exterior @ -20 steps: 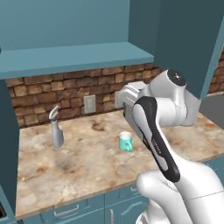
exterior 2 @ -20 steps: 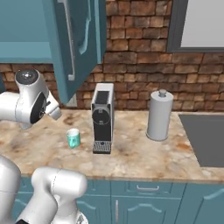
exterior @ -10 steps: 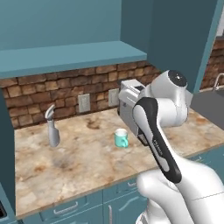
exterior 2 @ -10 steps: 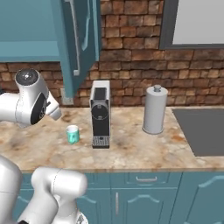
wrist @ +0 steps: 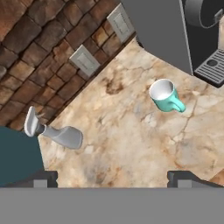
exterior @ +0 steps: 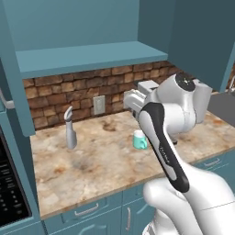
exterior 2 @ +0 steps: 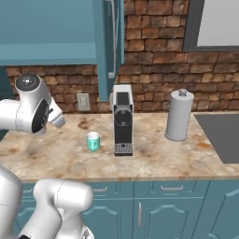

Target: Move the mug from next to the sink to the open cabinet. Then, move the bowl with the pear to the fridge to clear the area for faucet cleaning.

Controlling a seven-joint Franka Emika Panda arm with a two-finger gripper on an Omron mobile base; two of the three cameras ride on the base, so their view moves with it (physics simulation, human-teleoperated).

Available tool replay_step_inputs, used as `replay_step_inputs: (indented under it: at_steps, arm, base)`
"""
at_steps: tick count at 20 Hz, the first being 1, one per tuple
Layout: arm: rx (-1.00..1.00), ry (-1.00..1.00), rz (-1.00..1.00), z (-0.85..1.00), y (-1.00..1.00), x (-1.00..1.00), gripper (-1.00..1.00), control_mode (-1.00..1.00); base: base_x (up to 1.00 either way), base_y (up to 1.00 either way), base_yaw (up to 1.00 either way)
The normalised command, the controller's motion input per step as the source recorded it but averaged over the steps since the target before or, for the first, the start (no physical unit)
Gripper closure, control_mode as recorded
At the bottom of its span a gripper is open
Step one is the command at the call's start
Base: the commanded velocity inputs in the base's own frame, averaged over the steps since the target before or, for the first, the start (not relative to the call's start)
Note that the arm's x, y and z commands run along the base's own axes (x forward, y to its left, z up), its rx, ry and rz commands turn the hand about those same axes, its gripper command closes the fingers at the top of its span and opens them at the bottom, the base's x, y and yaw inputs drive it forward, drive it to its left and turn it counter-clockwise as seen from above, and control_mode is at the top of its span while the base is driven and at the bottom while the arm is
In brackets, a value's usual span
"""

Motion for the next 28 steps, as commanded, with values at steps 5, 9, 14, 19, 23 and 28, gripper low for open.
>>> replay_step_inputs:
  at_steps: [5,9,14,19,23,28]
  arm:
    - [0.00,-0.01,0.04,-0.04,-0.14,0.07,-1.00,-1.00]
    - [-0.08,-0.04,0.21,-0.40,-0.51,0.36,-1.00,-1.00]
    - [-0.14,0.03,0.26,-0.66,-0.57,0.38,-1.00,-1.00]
    - [-0.17,0.05,0.25,-0.90,-0.27,0.41,-1.00,-1.00]
    - [-0.22,0.12,0.16,-0.97,-0.09,0.38,-1.00,-1.00]
    - [-0.27,0.34,0.00,-0.72,0.07,0.45,-1.00,-1.00]
  base:
    - [0.01,-0.01,0.00]
    - [0.00,0.00,0.00]
    - [0.00,0.00,0.00]
    - [0.00,0.00,0.00]
    - [0.00,0.00,0.00]
    - [0.00,0.00,0.00]
